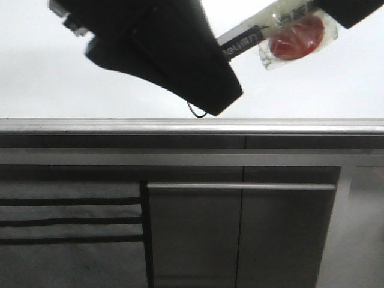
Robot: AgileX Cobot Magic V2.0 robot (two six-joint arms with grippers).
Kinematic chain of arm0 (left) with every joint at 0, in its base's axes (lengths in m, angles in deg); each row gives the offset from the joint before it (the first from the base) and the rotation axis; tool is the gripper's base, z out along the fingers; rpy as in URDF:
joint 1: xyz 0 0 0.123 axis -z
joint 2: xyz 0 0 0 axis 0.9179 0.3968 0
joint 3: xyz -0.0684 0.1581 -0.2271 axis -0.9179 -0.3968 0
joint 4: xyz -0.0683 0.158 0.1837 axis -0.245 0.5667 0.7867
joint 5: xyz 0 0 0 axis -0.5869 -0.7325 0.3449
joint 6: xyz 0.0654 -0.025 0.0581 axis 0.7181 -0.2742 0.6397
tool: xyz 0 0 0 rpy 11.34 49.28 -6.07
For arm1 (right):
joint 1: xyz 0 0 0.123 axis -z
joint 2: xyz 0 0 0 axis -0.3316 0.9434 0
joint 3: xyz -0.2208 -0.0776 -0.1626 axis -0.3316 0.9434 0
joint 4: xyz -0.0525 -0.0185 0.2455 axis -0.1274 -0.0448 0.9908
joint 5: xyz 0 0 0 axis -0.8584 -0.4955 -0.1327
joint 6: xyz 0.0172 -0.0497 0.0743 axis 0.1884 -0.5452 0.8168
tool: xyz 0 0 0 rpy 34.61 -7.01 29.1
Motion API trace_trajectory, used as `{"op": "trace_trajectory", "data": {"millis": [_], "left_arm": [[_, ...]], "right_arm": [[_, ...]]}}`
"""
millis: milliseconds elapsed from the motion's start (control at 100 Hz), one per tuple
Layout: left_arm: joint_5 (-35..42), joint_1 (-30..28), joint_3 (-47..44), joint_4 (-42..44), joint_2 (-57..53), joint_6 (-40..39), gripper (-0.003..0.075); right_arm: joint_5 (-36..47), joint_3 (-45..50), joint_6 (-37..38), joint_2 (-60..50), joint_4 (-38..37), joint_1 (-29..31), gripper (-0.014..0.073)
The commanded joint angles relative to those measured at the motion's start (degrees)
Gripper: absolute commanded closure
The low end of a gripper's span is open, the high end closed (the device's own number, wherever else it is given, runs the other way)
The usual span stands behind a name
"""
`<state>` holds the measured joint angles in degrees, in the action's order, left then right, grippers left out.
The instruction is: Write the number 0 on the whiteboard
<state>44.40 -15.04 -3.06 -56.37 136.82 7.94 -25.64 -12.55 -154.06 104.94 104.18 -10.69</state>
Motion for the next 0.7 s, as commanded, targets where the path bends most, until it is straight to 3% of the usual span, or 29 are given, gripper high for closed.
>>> {"op": "trace_trajectory", "data": {"millis": [0,360,690], "left_arm": [[4.6,0.5,2.5,-1.8,-0.5,0.2,0.0311],[3.6,0.5,3.6,-1.8,-0.7,1.2,0.033],[4.0,0.5,3.6,-1.8,-0.7,1.3,0.0623]], "right_arm": [[2.8,-1.4,-1.4,-0.6,1.9,0.0,0.0587],[3.1,-1.4,-2.9,-0.6,1.9,0.0,0.0587],[2.7,-1.4,-2.8,-0.6,3.2,0.0,0.0587]]}}
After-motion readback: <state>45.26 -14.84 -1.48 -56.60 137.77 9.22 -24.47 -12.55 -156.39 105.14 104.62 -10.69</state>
